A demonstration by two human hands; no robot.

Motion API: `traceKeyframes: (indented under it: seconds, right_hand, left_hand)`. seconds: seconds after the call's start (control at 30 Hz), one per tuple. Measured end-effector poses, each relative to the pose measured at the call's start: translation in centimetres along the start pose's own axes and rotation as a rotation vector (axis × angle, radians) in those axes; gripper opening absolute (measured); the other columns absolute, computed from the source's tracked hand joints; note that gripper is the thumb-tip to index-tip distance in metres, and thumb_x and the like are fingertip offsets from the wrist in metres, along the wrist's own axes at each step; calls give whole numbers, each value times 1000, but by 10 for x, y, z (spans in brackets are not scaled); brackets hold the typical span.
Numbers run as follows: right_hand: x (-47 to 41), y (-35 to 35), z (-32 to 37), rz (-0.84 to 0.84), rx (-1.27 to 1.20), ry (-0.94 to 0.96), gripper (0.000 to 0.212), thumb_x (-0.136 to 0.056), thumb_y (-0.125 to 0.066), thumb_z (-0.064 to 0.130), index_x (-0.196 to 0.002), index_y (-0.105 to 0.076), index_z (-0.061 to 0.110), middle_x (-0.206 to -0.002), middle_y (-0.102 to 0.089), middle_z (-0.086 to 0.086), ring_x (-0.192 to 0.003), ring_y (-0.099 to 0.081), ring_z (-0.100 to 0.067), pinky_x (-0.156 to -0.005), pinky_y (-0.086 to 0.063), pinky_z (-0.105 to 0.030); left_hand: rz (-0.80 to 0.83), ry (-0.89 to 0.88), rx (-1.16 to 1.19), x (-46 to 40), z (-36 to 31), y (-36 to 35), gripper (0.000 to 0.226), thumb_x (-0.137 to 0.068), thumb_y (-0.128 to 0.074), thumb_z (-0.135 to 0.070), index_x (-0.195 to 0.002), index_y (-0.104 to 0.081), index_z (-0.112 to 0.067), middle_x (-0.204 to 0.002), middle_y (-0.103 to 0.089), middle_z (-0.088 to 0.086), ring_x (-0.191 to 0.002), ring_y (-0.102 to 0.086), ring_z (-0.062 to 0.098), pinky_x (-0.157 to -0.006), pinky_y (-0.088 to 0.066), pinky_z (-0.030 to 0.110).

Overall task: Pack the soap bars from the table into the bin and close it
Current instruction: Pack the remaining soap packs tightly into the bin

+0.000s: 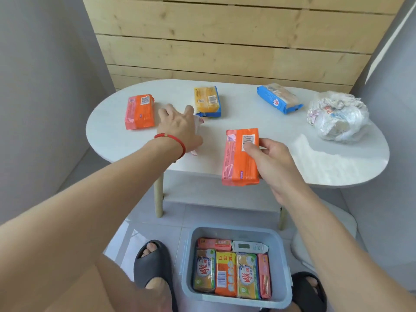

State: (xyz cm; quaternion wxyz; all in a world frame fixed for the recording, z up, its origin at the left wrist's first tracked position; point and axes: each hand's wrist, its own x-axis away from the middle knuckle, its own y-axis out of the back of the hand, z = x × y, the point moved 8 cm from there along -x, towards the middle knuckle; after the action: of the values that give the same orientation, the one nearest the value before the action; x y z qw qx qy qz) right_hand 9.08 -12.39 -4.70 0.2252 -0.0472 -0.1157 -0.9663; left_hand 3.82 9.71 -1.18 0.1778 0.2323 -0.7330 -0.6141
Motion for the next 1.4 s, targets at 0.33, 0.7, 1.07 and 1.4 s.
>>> traceKeyframes:
  seconds: [0.33,0.7,1.07,1.4]
  right_hand:
    - [-12,1,-11,-9,55,3,36,-93,-61,39,-93,-76,7,-86,-80,-8,-81,-78,-27,-80,-60,-50]
    - [37,-13,-17,488,123,18,36,-83,-71,40,-117,-69,29,-97,-81,4,-84,-78,-13,-64,-56,-19]
    - [69,-32,-244,334,607,-592,41,-91,-62,28,-128,-53,13,-116,-69,-14,-101,-71,-30,-89,-60,-50]
    - [107,-53,-325,248,185,-835,29,-103,-51,18,-131,-58,23,-117,-73,-4,-105,-71,-25,-97,-57,-50]
  left_hand:
    - [2,53,441,62,10,6,69,-72,-67,-45,-134,-45,-22,-103,-55,9,-91,-53,29,-74,-45,35]
    - [507,138,1238,145,16,-29,58,-69,-81,-23,-124,-64,-21,-103,-74,14,-88,-76,25,-76,-62,40]
    - [682,256,533,189,18,-229,66,-72,-77,-33,-131,-48,-22,-89,-57,-7,-86,-60,20,-68,-48,25]
    - [624,59,84,211,5,-295,64,-85,-63,-27,-138,-33,-12,-133,-38,23,-107,-62,39,-94,-52,41]
